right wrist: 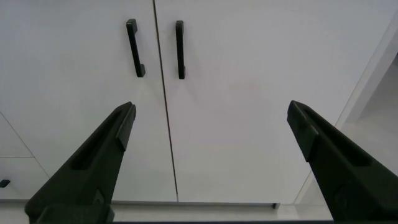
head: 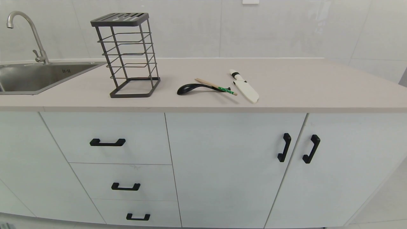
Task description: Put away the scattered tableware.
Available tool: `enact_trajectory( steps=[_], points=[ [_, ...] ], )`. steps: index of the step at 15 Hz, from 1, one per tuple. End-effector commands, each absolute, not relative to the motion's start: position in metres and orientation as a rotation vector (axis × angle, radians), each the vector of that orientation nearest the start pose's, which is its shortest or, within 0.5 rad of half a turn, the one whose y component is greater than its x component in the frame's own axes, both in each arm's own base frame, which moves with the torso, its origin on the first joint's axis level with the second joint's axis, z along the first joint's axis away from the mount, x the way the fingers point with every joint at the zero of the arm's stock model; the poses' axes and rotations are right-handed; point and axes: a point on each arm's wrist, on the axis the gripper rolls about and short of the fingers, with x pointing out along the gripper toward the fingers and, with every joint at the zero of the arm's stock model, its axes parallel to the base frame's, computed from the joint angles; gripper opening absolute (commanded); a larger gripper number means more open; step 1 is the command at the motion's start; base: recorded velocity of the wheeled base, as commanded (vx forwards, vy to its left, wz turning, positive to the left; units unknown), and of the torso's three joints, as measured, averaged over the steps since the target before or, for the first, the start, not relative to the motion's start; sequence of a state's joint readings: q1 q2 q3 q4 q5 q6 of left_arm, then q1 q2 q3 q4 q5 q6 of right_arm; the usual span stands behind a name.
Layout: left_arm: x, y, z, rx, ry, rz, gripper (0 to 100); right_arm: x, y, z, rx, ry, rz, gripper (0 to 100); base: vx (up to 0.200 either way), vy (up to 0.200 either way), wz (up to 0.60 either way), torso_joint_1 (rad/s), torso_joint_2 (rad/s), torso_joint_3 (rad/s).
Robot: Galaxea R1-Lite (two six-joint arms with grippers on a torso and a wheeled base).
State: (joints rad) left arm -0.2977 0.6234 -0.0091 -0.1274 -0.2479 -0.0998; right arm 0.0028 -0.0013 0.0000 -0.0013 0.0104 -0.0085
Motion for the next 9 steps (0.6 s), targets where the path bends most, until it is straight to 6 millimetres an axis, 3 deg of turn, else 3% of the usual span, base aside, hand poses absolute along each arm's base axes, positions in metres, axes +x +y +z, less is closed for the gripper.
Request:
enact_trajectory(
  steps=[1, 3, 5, 8, 9],
  points=[
    [0.006, -0.007, 0.085, -0.127, 0.347, -0.483, 100, -0.023, 0.000, 0.076, -0.009, -0.002, 0.014, 100, 0.000, 0.000, 0.00, 0.000, 0.00, 0.000],
    [0.002, -0.006, 0.086, -0.202, 0.314, -0.471, 100, -0.023, 0.000, 0.076, -0.009, -0.002, 0.014, 100, 0.000, 0.000, 0.00, 0.000, 0.00, 0.000],
    [0.013, -0.009, 0.092, -0.288, 0.456, -0.428, 100, -0.023, 0.000, 0.076, -0.009, -0.002, 0.014, 100, 0.000, 0.000, 0.00, 0.000, 0.00, 0.000],
    [0.065, -0.023, 0.126, -0.302, 0.626, -0.391, 100, -0.023, 0.000, 0.076, -0.008, -0.002, 0.014, 100, 0.000, 0.000, 0.00, 0.000, 0.00, 0.000],
    [0.082, -0.028, 0.123, -0.288, 0.671, -0.387, 100, -0.023, 0.000, 0.076, -0.008, -0.002, 0.014, 100, 0.000, 0.000, 0.00, 0.000, 0.00, 0.000]
  ],
)
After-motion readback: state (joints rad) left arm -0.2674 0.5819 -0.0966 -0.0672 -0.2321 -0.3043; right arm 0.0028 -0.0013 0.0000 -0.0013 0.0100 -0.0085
